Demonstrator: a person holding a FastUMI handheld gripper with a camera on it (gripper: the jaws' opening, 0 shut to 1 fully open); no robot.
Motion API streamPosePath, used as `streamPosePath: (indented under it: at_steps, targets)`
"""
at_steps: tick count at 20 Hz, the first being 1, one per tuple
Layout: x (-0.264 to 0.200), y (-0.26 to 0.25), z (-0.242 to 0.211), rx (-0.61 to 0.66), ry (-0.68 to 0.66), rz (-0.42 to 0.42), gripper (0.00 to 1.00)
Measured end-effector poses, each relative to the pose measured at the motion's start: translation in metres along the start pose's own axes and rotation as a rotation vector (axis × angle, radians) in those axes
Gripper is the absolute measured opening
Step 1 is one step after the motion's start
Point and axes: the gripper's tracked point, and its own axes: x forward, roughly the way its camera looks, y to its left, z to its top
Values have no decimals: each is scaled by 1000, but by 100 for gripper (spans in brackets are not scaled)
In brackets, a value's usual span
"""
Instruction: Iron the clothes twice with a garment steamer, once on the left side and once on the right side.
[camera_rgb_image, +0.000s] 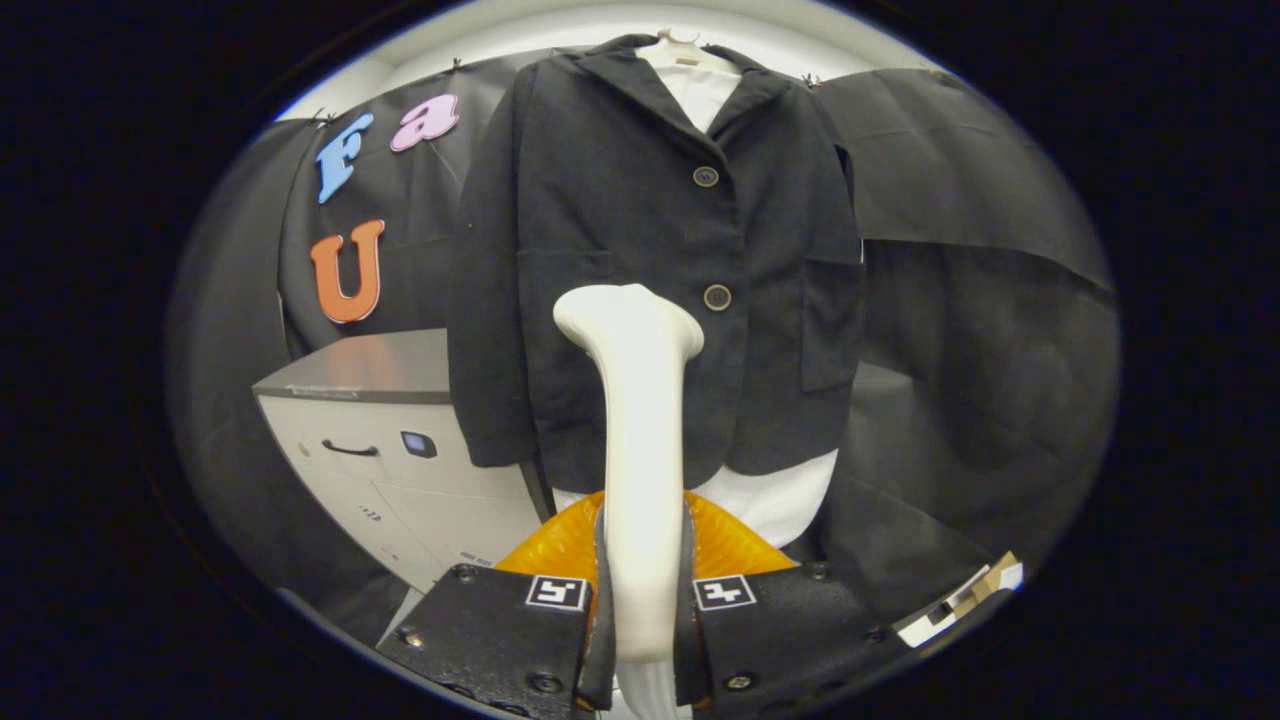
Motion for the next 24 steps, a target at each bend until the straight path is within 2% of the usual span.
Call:
streamPosePath:
  at_steps: [11,15,19,24]
  targets:
    - [7,-11,-72,-7,111,-11,26]
    - [5,-12,-78,4,129,-6,26]
    - [-10,-14,-63,16,105,4,26]
    - [-42,-10,-4,37,13,47,26]
